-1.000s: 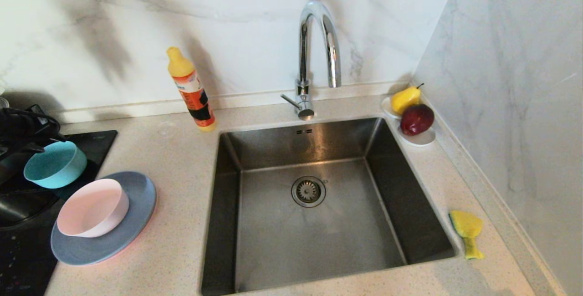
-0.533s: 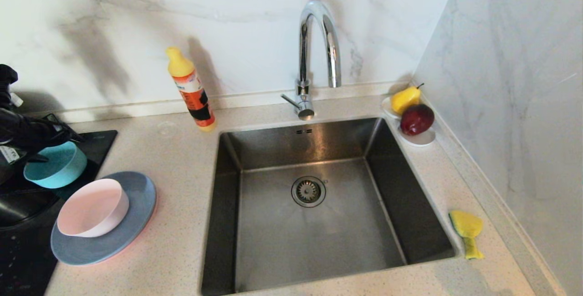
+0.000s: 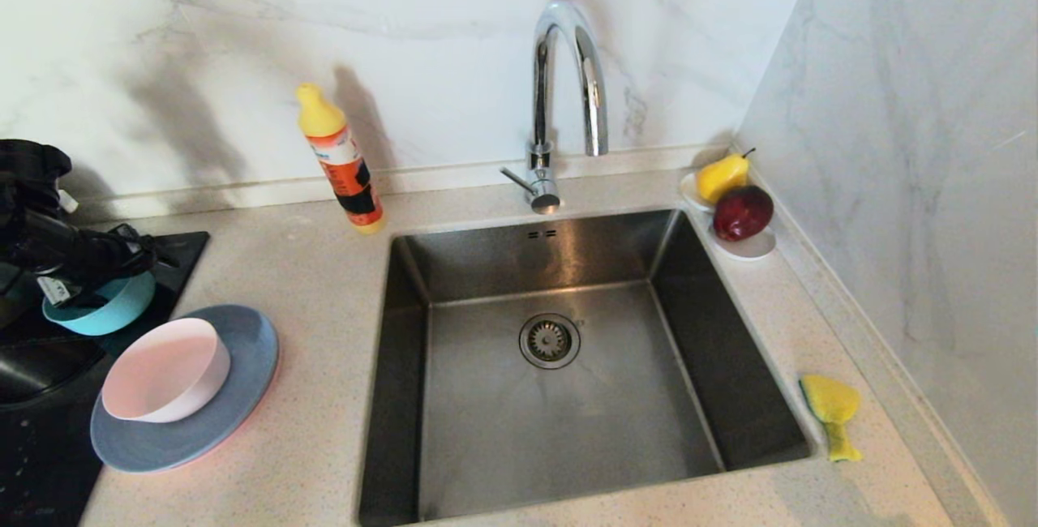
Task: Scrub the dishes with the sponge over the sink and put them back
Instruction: Place the bowl on the bowl
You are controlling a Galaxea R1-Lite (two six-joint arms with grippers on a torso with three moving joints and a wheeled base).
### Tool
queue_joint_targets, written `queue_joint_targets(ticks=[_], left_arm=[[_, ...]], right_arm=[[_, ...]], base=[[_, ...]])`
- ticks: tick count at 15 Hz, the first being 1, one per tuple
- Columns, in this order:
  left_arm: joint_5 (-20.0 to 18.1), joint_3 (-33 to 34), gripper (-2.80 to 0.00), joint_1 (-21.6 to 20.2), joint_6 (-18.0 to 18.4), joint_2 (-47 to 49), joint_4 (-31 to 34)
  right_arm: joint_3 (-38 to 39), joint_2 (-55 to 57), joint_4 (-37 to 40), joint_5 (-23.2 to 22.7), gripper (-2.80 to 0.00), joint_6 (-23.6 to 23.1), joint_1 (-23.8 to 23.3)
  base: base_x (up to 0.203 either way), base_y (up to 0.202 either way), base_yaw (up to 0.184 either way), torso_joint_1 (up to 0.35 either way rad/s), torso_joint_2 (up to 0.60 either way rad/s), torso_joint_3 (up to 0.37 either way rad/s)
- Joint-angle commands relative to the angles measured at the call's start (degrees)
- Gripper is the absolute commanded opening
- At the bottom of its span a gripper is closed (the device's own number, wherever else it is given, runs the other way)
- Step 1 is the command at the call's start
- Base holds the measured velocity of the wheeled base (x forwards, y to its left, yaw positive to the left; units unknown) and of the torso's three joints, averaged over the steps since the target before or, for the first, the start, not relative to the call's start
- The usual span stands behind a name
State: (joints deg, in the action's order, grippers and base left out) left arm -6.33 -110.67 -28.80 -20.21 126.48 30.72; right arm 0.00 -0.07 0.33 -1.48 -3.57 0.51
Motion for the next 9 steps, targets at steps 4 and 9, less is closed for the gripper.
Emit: queue_joint_targets(ticks=[4, 9], left_arm=[[-0.1, 0.0, -2.80, 0.1, -0.3, 0.5, 0.8], [0.1, 0.0, -2.80, 0.1, -0.3, -1.5, 2.8]], right_arm=[[0.0, -0.1, 0.0, 0.0, -2.80, 0.0, 0.0], [0.0, -0.1, 0.0, 0.0, -2.80, 0.0, 0.0]], base=[[0.000, 0.000, 0.000, 0.000, 0.00, 0.000], [0.000, 0.000, 0.000, 0.000, 0.00, 0.000]])
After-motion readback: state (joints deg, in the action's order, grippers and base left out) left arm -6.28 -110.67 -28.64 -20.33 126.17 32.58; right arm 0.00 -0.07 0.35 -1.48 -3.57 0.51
